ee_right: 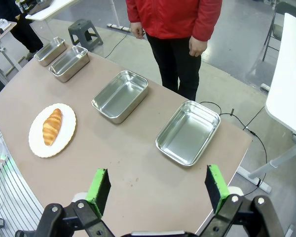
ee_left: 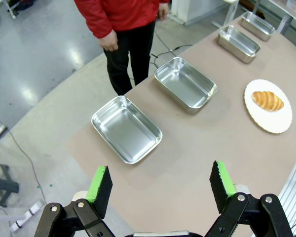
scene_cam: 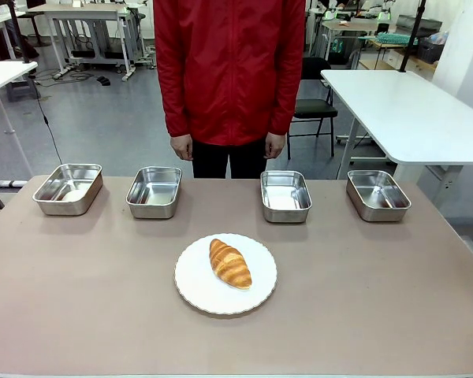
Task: Place the bread in the container.
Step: Place the Butter Roll into the Airtight Container indicated by the human.
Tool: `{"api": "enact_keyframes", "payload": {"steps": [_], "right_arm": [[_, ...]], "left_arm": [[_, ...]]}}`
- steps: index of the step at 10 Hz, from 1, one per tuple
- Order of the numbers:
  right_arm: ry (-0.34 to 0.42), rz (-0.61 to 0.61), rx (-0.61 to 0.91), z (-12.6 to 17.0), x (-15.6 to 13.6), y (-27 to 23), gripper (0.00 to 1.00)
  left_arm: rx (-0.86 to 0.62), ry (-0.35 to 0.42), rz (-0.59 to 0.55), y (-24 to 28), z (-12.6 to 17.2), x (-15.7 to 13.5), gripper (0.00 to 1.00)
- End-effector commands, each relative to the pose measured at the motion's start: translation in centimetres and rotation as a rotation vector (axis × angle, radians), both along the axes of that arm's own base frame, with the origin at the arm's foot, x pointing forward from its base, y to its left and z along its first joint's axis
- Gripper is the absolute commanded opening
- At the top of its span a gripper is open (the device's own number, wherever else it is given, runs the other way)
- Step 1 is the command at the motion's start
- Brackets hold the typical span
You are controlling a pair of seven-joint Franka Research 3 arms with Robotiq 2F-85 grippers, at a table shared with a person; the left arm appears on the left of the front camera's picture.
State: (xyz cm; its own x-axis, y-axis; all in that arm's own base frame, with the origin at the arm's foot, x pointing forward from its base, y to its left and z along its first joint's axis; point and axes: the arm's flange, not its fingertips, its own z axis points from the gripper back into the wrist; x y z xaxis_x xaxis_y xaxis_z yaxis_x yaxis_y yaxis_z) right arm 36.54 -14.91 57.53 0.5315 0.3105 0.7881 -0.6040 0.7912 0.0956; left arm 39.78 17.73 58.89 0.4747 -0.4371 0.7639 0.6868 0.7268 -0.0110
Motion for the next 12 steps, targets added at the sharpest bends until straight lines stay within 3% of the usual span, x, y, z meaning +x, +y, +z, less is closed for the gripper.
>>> {"api": "enact_keyframes", "payload": {"steps": [1, 12], "right_arm": [[-0.017, 0.009, 0.013, 0.07, 0.15, 0.01, 1.0], [-0.017, 0.009, 0.013, 0.07, 0.15, 0.01, 1.0]], "left_arm": [[0.004, -0.002, -0.007, -0.06, 0.07, -0.04, 1.0], [0.004, -0.002, -0.007, -0.06, 0.07, -0.04, 1.0]]}}
